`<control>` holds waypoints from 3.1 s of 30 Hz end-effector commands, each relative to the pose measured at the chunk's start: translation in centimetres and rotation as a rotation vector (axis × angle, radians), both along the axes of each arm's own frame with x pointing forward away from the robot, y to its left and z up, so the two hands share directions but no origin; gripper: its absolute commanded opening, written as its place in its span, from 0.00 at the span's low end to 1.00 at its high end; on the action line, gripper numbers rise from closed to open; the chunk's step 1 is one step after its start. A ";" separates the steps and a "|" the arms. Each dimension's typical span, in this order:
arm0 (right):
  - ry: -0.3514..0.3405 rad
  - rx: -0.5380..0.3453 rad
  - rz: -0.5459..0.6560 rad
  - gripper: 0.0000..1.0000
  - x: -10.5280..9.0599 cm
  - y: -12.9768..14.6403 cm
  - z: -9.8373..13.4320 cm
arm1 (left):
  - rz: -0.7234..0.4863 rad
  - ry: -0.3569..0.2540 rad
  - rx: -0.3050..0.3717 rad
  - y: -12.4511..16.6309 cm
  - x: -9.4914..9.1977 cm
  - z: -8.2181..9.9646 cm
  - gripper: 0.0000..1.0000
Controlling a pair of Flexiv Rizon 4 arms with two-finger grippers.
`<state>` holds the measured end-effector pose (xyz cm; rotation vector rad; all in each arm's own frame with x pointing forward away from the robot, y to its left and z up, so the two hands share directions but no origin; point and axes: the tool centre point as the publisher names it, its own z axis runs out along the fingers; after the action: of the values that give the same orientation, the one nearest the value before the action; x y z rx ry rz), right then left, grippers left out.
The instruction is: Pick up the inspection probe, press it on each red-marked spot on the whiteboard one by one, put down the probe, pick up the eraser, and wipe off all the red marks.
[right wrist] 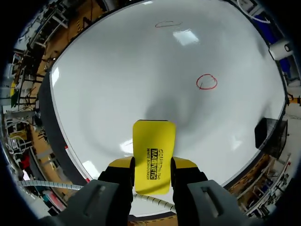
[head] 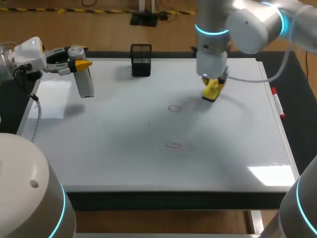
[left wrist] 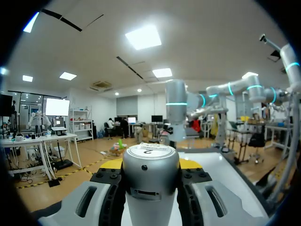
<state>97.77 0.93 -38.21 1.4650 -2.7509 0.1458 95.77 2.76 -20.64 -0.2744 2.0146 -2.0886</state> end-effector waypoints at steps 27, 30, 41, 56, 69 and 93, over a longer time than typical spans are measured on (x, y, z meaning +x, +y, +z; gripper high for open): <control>-0.017 0.045 -0.203 0.00 0.1 -7.8 0.0 | 0.001 0.001 0.002 0.0 0.0 0.2 0.00; -0.017 0.045 -0.203 0.00 0.1 -7.8 0.0 | 0.001 0.001 0.002 0.0 0.0 0.2 0.00; -0.017 0.045 -0.203 0.00 0.1 -7.8 0.0 | -0.041 -0.041 0.005 -3.9 -1.7 1.2 0.00; -0.017 0.045 -0.203 0.00 0.1 -7.8 0.0 | -0.105 -0.048 -0.035 -13.6 -3.9 1.9 0.00; -0.017 0.045 -0.203 0.00 0.1 -7.8 0.0 | -0.216 -0.039 -0.037 -22.7 -5.2 0.9 0.00; -0.017 0.045 -0.203 0.00 0.1 -7.8 0.0 | -0.204 -0.057 -0.036 -29.4 -4.4 -1.6 0.00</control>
<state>97.81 -6.87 -38.29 1.1874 -2.9153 0.0887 90.97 -26.11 -21.96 -0.0284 2.0405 -2.2435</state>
